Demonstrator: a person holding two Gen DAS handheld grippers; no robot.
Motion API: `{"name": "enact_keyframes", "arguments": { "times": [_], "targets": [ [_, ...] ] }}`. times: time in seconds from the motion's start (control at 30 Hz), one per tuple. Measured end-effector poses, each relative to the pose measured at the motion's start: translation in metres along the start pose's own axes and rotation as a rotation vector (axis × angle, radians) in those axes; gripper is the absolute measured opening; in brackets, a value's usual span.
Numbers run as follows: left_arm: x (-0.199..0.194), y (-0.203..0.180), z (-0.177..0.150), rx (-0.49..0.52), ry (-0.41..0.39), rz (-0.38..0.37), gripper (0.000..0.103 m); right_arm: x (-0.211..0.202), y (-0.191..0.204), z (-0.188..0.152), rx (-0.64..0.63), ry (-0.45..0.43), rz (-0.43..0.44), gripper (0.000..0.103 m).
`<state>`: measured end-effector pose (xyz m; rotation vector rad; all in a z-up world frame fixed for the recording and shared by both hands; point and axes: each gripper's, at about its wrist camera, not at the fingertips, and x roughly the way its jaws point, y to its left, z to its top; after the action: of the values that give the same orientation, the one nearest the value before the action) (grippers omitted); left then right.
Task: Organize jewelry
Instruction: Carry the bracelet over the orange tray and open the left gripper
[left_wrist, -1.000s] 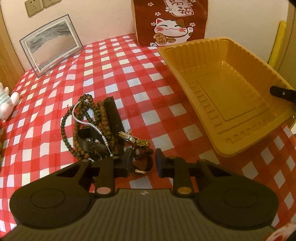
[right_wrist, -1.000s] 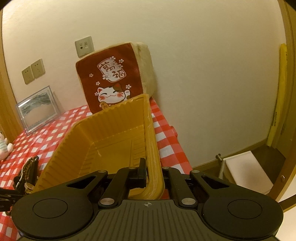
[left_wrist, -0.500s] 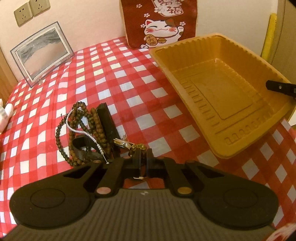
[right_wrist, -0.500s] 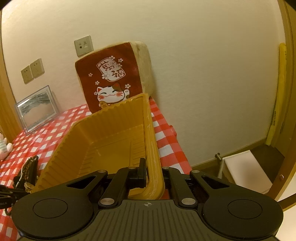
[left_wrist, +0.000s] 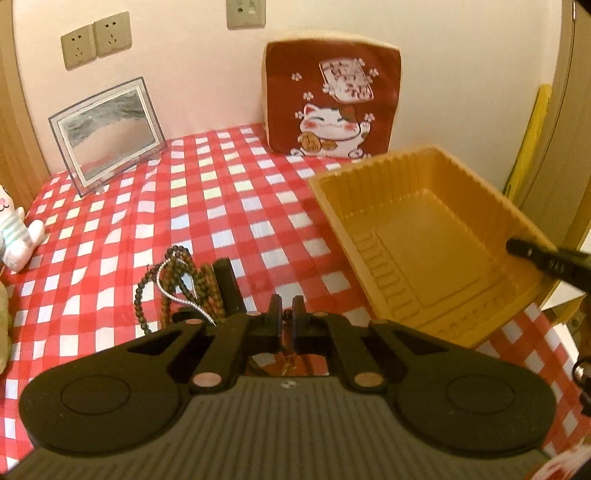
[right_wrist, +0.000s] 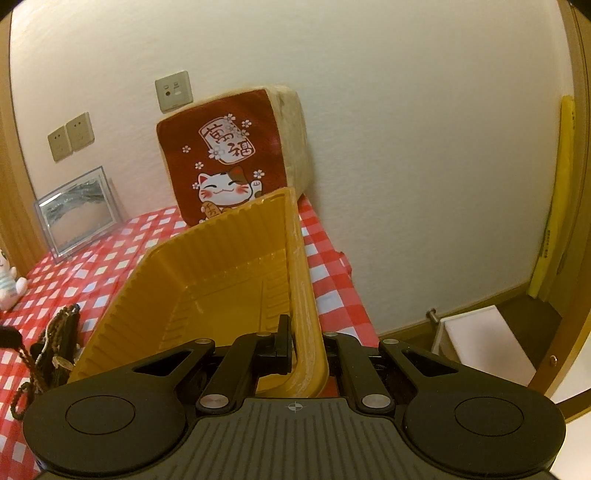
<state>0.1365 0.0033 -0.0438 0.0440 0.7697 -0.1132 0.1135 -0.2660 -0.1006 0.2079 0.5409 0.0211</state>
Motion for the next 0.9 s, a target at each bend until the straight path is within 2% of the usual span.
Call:
{"name": "enact_keyframes", "arguments": {
  "times": [0.33,0.7,0.8,0.9],
  "targets": [
    [-0.025,-0.011,0.017,-0.02,-0.05,-0.06,0.004,-0.006,0.004,0.004,-0.02,0.01,-0.008,0.004],
    [-0.022,-0.055,0.032,0.02,-0.085,-0.217,0.004,-0.018,0.01,0.002,-0.063,0.0,-0.029,0.005],
    [-0.013,-0.066,0.033,0.025,-0.074,-0.264,0.004,-0.02,0.011,0.001,-0.071,-0.003,-0.034,0.005],
    [0.001,-0.076,0.026,0.025,-0.021,-0.293,0.004,-0.023,0.013,0.001,-0.074,-0.003,-0.039,0.005]
  ]
}}
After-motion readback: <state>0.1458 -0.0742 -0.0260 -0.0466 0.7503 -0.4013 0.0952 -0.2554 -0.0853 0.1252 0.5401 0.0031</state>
